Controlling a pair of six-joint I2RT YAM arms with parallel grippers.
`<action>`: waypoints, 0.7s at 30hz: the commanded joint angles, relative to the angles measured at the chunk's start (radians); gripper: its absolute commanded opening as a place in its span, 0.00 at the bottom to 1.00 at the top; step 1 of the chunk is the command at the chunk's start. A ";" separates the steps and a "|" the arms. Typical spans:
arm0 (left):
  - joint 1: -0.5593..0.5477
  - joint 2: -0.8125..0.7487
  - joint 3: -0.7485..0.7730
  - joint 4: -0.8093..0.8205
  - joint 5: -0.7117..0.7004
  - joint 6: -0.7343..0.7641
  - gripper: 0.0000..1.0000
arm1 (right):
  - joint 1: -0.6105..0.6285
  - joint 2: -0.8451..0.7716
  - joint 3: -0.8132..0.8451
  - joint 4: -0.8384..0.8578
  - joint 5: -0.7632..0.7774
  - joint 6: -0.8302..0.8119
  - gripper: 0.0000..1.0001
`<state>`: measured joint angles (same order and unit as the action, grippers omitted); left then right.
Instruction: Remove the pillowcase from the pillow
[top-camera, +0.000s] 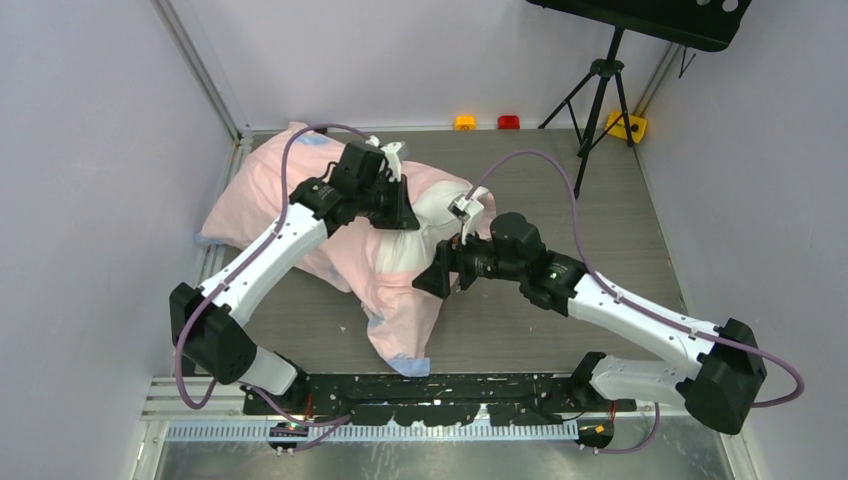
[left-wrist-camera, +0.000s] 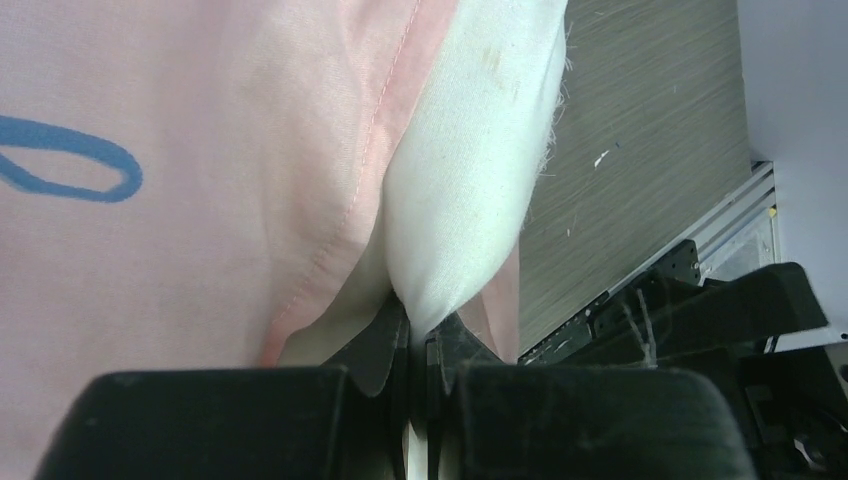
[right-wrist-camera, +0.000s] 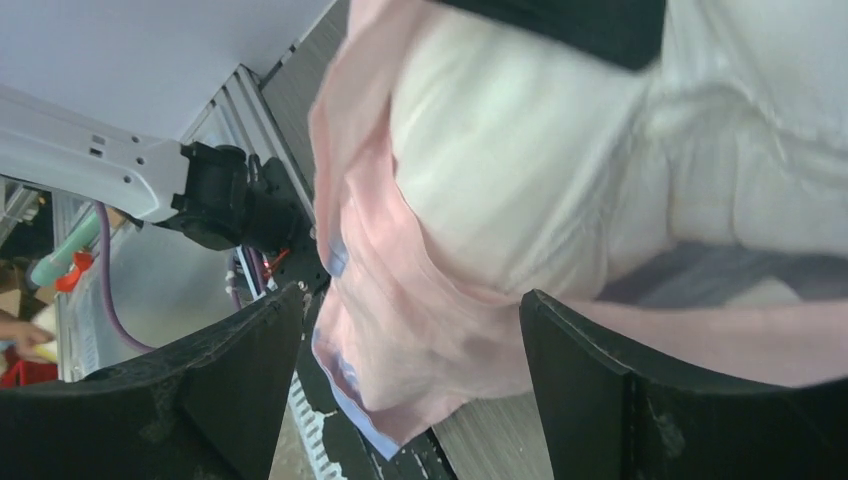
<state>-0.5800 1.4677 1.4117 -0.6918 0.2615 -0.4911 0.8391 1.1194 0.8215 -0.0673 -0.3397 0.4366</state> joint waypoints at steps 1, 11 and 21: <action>-0.004 -0.023 0.059 0.063 0.116 -0.034 0.00 | 0.010 0.035 0.094 0.102 -0.031 -0.087 0.84; -0.004 -0.020 0.101 0.044 0.104 -0.054 0.00 | 0.014 0.161 0.121 0.158 -0.149 -0.059 0.78; -0.004 0.053 0.192 0.061 0.029 -0.102 0.00 | 0.104 0.149 -0.062 0.317 -0.218 0.071 0.58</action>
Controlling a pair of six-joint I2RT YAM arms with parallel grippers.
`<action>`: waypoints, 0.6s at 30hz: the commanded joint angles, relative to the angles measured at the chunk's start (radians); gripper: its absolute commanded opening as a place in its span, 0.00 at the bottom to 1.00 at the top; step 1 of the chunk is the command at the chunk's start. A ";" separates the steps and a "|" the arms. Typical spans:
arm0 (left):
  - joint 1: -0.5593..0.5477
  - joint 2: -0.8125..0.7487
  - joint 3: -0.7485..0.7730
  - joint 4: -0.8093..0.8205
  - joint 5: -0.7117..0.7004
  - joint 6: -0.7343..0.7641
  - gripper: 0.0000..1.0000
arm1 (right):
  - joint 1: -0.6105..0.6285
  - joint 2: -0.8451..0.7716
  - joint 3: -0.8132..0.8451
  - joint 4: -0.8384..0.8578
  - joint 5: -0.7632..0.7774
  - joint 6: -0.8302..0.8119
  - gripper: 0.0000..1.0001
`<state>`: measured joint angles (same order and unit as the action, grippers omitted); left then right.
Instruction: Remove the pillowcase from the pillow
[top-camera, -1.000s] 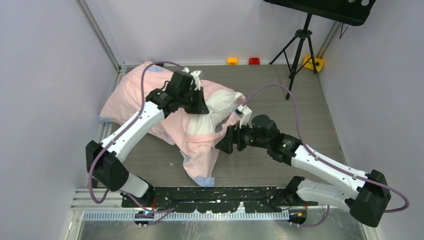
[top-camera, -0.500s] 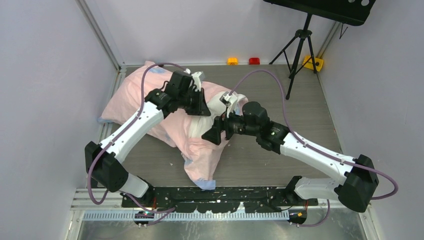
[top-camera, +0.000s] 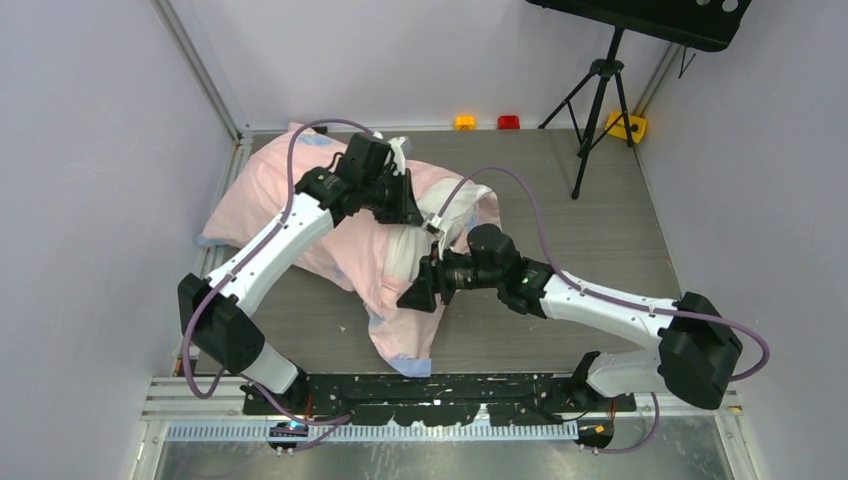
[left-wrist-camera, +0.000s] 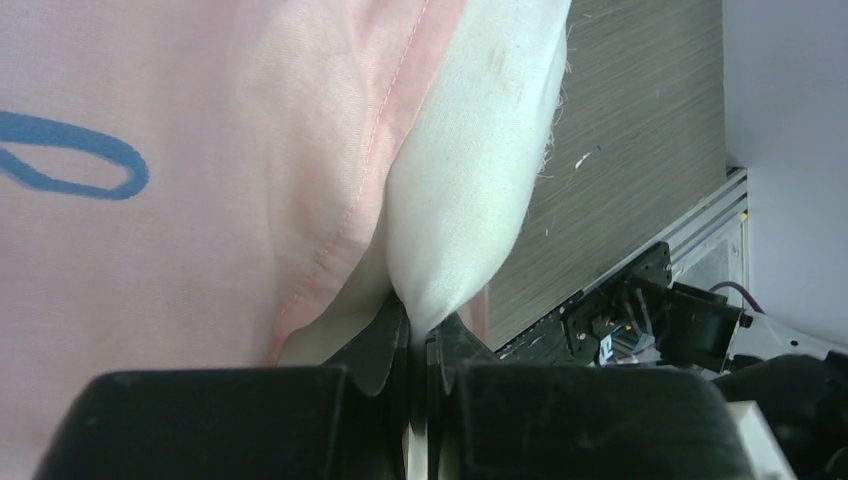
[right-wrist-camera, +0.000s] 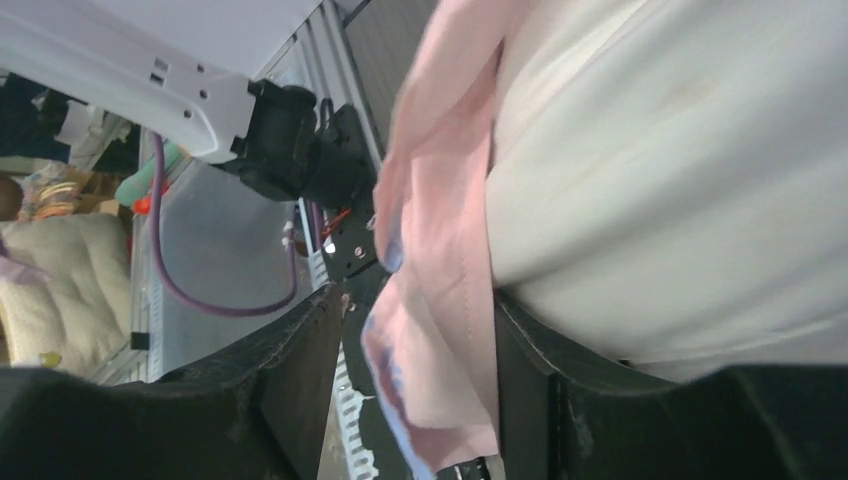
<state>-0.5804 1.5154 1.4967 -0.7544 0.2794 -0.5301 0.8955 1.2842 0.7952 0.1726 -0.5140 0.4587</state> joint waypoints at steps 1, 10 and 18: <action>-0.004 0.013 0.118 0.126 -0.005 -0.067 0.00 | 0.061 -0.013 -0.044 0.079 -0.040 0.048 0.54; 0.025 0.087 0.299 0.083 -0.136 -0.078 0.00 | 0.131 -0.018 -0.167 0.102 0.048 0.067 0.45; 0.045 0.080 0.427 -0.029 -0.040 -0.050 0.00 | 0.123 -0.120 -0.336 0.098 0.440 0.163 0.40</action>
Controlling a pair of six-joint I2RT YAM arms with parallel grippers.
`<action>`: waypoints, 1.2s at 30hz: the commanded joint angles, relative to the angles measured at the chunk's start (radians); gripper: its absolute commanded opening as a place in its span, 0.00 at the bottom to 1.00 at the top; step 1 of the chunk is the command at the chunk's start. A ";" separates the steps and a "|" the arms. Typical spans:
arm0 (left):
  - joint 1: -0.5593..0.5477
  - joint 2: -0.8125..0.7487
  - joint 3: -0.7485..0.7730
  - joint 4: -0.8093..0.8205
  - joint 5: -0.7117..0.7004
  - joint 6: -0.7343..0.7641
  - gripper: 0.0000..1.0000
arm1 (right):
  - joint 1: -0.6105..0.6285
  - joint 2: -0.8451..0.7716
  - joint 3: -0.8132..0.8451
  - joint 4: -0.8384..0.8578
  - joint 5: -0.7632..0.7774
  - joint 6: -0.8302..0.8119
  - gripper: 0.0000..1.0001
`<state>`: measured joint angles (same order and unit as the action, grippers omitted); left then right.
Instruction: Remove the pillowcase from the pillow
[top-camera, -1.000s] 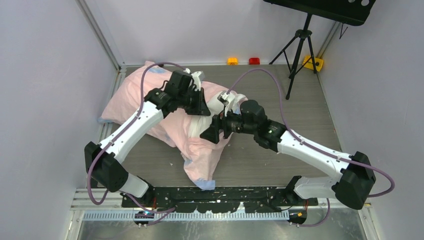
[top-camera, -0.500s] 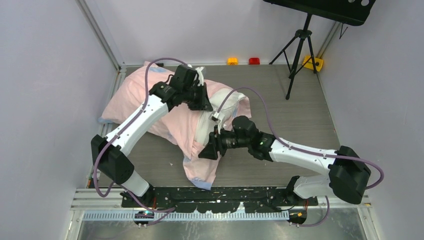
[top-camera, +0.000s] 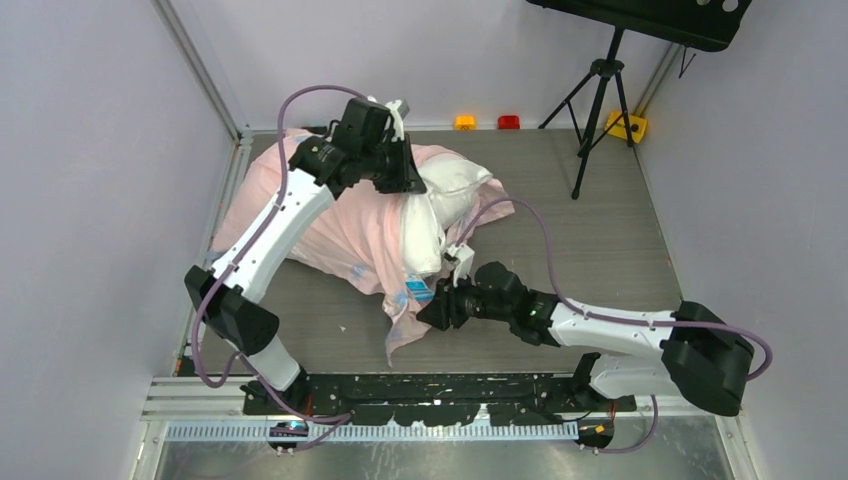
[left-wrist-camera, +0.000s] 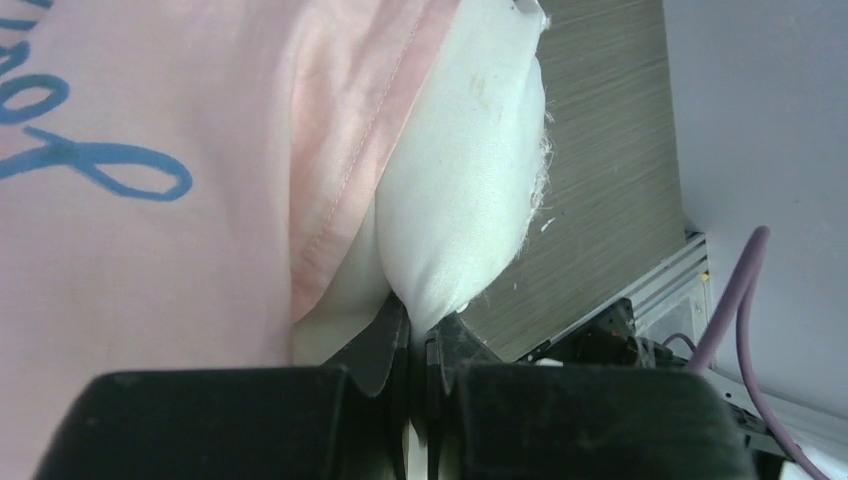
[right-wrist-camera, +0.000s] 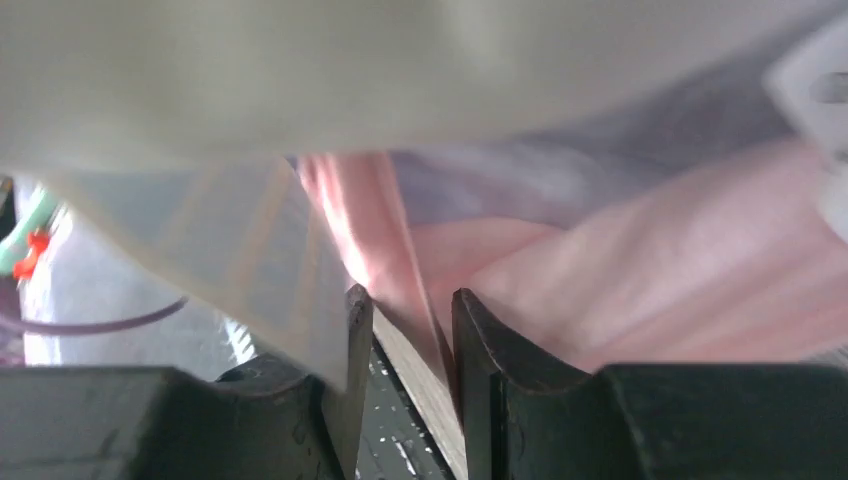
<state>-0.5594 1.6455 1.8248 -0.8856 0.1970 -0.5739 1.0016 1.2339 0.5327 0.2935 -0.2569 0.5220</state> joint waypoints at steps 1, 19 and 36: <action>0.024 -0.060 0.096 0.091 0.072 -0.007 0.00 | 0.006 -0.083 -0.089 -0.010 0.213 0.122 0.40; 0.024 -0.398 -0.234 0.001 0.231 0.039 0.00 | -0.414 -0.156 -0.024 -0.106 0.091 0.258 0.85; 0.024 -0.479 -0.184 0.051 0.512 0.009 0.00 | -0.435 -0.094 0.243 -0.286 0.373 0.172 0.77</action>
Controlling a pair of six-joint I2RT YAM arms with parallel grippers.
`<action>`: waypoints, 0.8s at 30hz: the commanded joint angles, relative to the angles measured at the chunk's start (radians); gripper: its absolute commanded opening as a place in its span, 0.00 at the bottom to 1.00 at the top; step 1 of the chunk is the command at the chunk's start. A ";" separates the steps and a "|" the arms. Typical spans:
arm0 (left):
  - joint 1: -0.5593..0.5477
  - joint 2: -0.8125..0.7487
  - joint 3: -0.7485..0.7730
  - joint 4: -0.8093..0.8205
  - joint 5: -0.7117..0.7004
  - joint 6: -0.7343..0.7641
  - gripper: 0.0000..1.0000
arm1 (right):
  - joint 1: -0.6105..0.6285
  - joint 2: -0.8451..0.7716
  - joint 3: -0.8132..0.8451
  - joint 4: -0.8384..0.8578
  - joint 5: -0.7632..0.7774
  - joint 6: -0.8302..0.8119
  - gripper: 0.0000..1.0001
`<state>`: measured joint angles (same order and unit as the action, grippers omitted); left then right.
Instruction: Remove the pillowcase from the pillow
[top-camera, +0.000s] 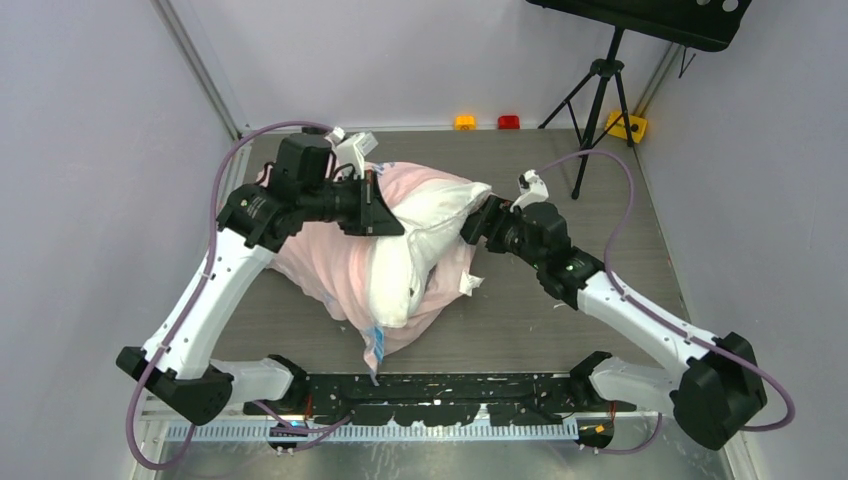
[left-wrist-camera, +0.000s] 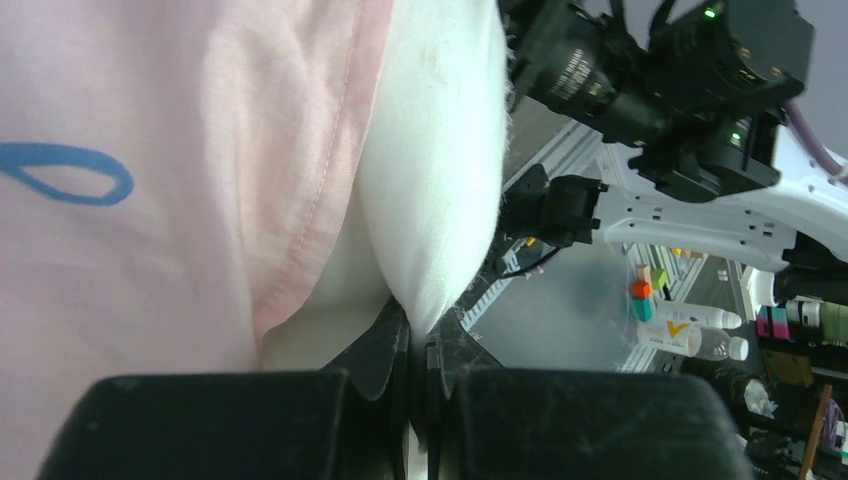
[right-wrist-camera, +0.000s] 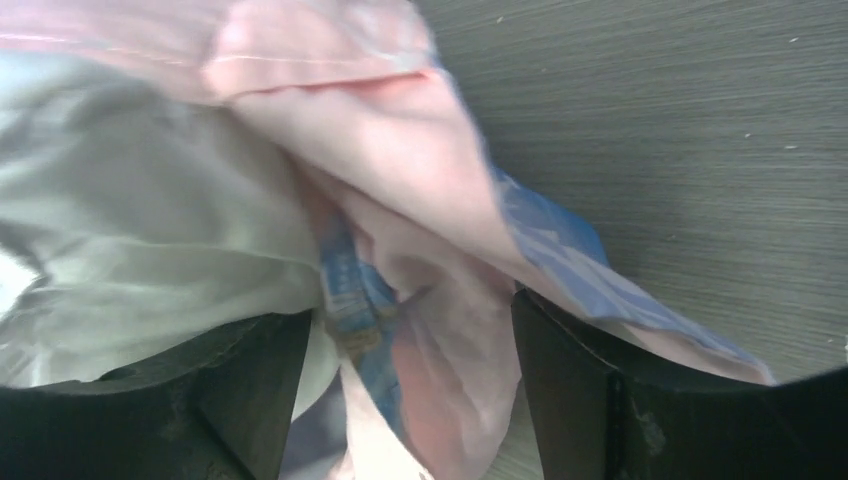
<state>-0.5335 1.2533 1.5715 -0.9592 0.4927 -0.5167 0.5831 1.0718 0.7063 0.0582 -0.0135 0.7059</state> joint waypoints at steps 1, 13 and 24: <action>-0.002 -0.102 0.079 0.133 0.228 -0.055 0.00 | -0.024 0.084 0.071 -0.044 0.144 -0.005 0.75; -0.002 -0.167 0.063 0.331 0.391 -0.209 0.00 | -0.188 0.404 0.108 0.060 -0.053 0.105 0.70; -0.002 -0.122 -0.083 0.330 0.213 -0.125 0.00 | -0.201 0.326 0.235 -0.176 -0.135 -0.009 0.86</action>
<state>-0.5304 1.1404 1.5097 -0.7433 0.7139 -0.6693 0.4065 1.5101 0.8661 0.0490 -0.1864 0.7685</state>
